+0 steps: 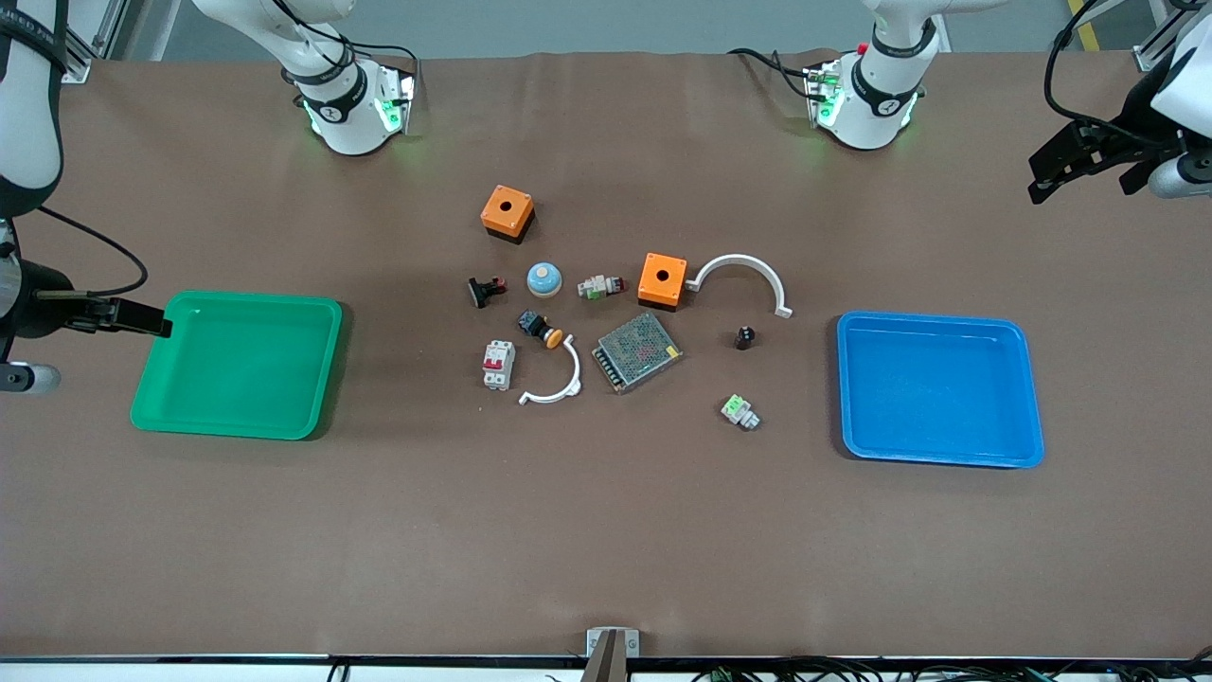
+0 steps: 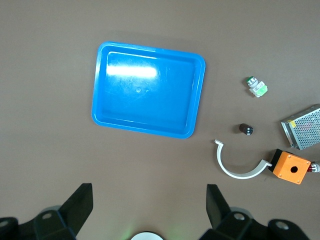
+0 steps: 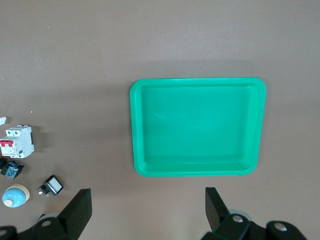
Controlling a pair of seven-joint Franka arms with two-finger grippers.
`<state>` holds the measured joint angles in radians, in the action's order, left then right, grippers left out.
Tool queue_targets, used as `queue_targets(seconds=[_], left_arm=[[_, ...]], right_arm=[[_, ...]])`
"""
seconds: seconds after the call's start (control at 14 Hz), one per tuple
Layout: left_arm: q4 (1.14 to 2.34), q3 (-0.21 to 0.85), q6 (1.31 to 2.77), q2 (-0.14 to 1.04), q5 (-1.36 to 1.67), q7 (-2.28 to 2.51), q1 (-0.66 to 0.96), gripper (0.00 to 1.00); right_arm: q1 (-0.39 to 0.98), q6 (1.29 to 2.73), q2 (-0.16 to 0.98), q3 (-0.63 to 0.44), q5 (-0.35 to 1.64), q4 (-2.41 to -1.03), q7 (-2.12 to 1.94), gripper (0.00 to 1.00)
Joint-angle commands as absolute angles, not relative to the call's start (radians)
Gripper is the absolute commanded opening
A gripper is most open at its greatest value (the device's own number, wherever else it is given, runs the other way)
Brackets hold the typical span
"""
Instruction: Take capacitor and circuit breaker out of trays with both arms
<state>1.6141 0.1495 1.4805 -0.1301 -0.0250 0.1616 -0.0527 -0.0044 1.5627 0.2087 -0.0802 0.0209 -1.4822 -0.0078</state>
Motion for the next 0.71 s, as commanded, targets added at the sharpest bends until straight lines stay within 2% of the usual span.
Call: queue_targets(seconds=[0.0,0.64], left_arm=[[1.632,0.147,1.471,-0.143,-0.005,0.141,-0.054,1.00],[1.620,0.147,1.471,-0.146,-0.008,0.146,-0.055,1.00]], right_arm=[[0.014,1.632,0.034,-0.077,0.011,-1.683,-0.023,1.00],[-0.005,1.539,-0.072,-0.084,0.011,-1.684,-0.072,1.00]])
